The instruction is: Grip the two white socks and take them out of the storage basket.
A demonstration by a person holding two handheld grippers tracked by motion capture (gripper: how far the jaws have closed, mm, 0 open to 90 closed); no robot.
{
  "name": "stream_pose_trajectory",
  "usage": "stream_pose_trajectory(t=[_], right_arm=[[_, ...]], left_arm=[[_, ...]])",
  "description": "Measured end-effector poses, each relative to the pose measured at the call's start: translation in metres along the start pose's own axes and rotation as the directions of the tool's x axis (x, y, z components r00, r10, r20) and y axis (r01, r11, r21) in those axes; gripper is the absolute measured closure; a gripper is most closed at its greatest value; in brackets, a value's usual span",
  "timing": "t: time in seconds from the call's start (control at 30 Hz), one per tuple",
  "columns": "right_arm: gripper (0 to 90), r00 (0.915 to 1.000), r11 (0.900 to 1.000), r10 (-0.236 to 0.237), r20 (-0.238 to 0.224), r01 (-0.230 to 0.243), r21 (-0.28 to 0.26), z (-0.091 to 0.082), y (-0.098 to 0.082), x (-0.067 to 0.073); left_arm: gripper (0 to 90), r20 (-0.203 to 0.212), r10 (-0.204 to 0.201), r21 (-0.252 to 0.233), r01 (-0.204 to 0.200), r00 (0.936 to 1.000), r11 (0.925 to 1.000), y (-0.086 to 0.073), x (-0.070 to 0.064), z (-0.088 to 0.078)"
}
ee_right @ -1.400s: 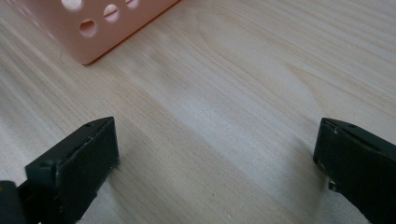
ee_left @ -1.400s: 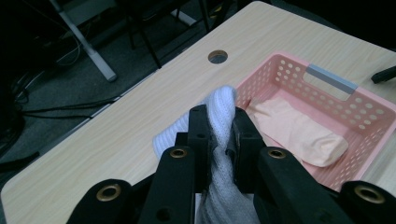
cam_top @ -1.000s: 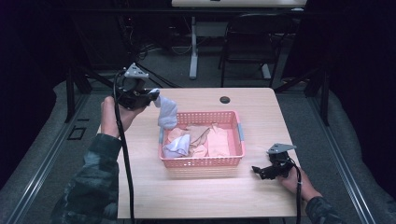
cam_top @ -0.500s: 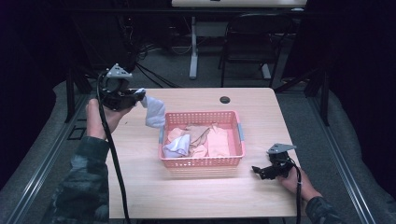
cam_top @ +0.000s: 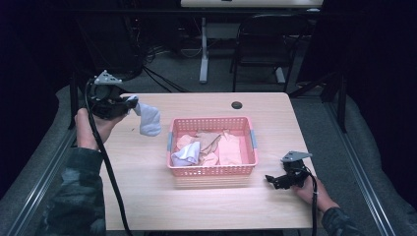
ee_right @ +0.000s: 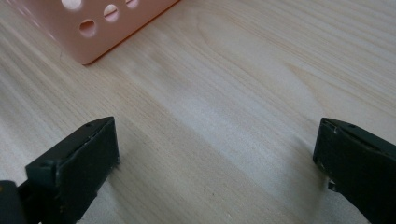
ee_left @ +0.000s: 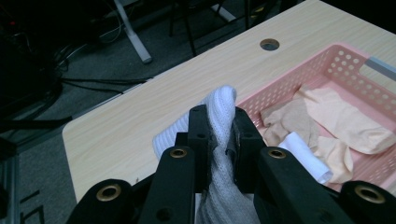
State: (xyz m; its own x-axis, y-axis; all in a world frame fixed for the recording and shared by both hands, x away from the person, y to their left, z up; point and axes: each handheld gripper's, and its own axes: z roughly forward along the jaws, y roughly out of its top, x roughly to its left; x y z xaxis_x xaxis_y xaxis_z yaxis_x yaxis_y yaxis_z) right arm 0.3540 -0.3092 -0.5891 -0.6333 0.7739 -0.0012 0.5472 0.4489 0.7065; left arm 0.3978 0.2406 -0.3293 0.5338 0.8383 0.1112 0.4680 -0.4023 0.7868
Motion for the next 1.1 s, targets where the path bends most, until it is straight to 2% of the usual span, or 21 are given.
stream_pose_trajectory(t=[0.37, 0.67, 0.8, 1.0, 1.07, 1.1], right_arm=[[0.0, 1.0000, 1.000, -0.004, 0.003, 0.004, 0.006, 0.000, 0.000, 0.000], [0.0, 1.0000, 1.000, -0.003, 0.002, 0.003, 0.006, 0.000, 0.000, 0.000], [0.0, 1.0000, 1.000, -0.003, 0.003, 0.003, 0.006, 0.000, 0.000, 0.000], [0.0, 1.0000, 1.000, -0.003, 0.002, 0.003, 0.005, 0.000, 0.000, 0.000], [0.0, 1.0000, 1.000, -0.002, -0.001, 0.002, 0.004, 0.000, 0.000, 0.000], [0.0, 1.0000, 1.000, -0.004, 0.000, 0.004, 0.006, 0.000, 0.000, 0.000]], left_arm=[[81.2, -0.041, -0.069, 0.038, 0.071, 0.9968, 0.9968, -0.028, 0.026, 0.002], [81.2, -0.052, -0.117, 0.064, 0.120, 0.9918, 0.9907, -0.049, 0.038, 0.011], [81.2, -0.050, -0.151, 0.090, 0.155, 0.9872, 0.9838, -0.066, 0.043, 0.024], [81.2, -0.043, -0.175, 0.115, 0.179, 0.9837, 0.9771, -0.080, 0.045, 0.037], [81.2, -0.043, -0.185, 0.132, 0.190, 0.9817, 0.9730, -0.087, 0.046, 0.045], [81.2, -0.040, -0.201, 0.142, 0.205, 0.9787, 0.9684, -0.093, 0.046, 0.051]])
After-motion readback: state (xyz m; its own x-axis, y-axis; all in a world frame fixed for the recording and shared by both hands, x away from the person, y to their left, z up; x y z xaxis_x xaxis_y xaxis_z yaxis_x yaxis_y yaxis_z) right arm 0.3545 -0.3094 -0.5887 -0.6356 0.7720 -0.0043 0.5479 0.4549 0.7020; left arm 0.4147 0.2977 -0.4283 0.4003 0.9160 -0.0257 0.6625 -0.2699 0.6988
